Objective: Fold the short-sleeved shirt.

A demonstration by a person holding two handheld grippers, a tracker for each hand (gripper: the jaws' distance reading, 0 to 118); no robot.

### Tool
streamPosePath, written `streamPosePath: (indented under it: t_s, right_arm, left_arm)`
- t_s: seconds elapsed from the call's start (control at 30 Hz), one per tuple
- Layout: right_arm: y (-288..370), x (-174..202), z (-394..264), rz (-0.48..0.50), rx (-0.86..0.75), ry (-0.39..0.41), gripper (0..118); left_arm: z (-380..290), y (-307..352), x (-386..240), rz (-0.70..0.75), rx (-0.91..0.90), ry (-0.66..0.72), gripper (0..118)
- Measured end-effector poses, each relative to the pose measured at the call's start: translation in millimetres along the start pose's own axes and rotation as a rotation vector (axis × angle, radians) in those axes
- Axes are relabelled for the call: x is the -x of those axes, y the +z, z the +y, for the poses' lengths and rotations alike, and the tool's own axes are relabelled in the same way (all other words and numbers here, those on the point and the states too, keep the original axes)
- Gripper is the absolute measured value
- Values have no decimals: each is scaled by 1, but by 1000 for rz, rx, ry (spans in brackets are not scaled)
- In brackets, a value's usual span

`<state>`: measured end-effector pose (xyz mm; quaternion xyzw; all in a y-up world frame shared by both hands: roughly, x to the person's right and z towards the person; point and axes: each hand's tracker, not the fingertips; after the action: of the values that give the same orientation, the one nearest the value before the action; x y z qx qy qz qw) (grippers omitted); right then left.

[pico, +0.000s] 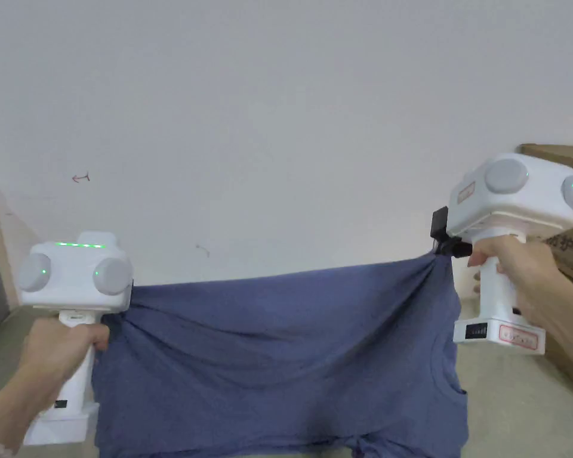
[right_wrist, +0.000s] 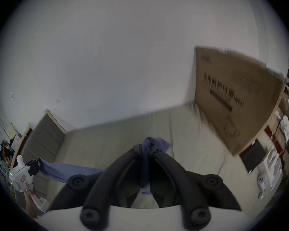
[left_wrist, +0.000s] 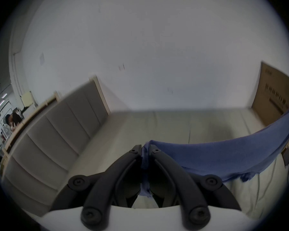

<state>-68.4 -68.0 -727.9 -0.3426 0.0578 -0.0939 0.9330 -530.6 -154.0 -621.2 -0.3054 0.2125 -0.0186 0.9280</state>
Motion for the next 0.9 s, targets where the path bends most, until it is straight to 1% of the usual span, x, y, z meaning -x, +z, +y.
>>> streamPosePath:
  t_s: [0.03, 0.07, 0.1, 0.13, 0.17, 0.23, 0.27, 0.3, 0.37, 0.4, 0.47, 0.5, 0.53, 0.57, 0.6, 0.63, 0.67, 0.7, 0.73, 0.8, 0.83, 0.87, 0.9]
  right_arm:
    - [-24, -5, -21, -15, 37, -5, 8]
    - [-47, -11, -41, -49, 115, -15, 8]
    - [-67, -17, -60, -70, 181, -27, 8]
    - [-84, -25, -83, -64, 212, -43, 8]
    - [-96, -31, -107, -89, 245, -58, 8]
    - [-114, -44, -141, -83, 311, -70, 8]
    - [-118, -50, -156, -74, 335, -92, 8]
    - [-123, -61, -163, -51, 350, -88, 8]
    - [-116, -70, -177, -77, 337, -51, 8]
    - [-110, -74, -181, -69, 334, -43, 8]
    - [-86, -84, -187, -13, 325, -75, 8]
    - [-72, -86, -192, 17, 313, -75, 8]
    - [-56, -88, -198, 34, 312, -42, 8]
    - [-33, -88, -208, 16, 293, -15, 8]
    - [-16, -89, -217, 18, 292, 8, 8]
    - [3, -92, -227, 36, 302, 48, 8]
    - [26, -93, -243, 32, 292, 40, 8]
    - [47, -95, -257, 35, 284, 39, 8]
    - [66, -99, -271, 63, 284, 57, 8]
    - [109, -108, -307, 62, 291, 32, 8]
    - [126, -113, -323, 87, 304, 24, 8]
    - [144, -119, -341, 88, 311, 7, 8]
    - [162, -122, -358, 54, 307, -25, 8]
  left_arm:
    - [-22, -19, -7, 13, 44, 9, 7]
    - [-44, -35, -14, 11, 95, -29, 7]
    - [-63, -46, -19, 22, 127, -19, 7]
    - [-79, -66, -21, 12, 177, -36, 7]
    - [-99, -75, -24, 0, 196, -44, 7]
    - [-128, -82, -28, -21, 252, -69, 7]
    - [-142, -81, -27, -26, 246, -62, 7]
    - [-150, -79, -25, -29, 263, -78, 7]
    - [-165, -73, -14, -34, 261, -73, 7]
    - [-172, -63, -7, -46, 272, -43, 7]
    - [-180, -42, 12, -95, 262, 54, 7]
    - [-185, -28, 19, -115, 243, 80, 7]
    - [-190, -9, 26, -119, 235, 81, 7]
    - [-197, 10, 31, -117, 235, 58, 7]
    - [-204, 26, 35, -129, 208, 27, 7]
    - [-211, 46, 38, -114, 187, -24, 7]
    - [-223, 71, 42, -103, 177, -58, 7]
    - [-234, 90, 46, -113, 161, -61, 7]
    - [-244, 110, 51, -114, 165, -61, 7]
    - [-268, 152, 64, -118, 165, -61, 7]
    - [-279, 170, 68, -120, 166, -55, 7]
    - [-293, 188, 73, -117, 165, -56, 7]
    - [-305, 204, 77, -115, 161, -60, 7]
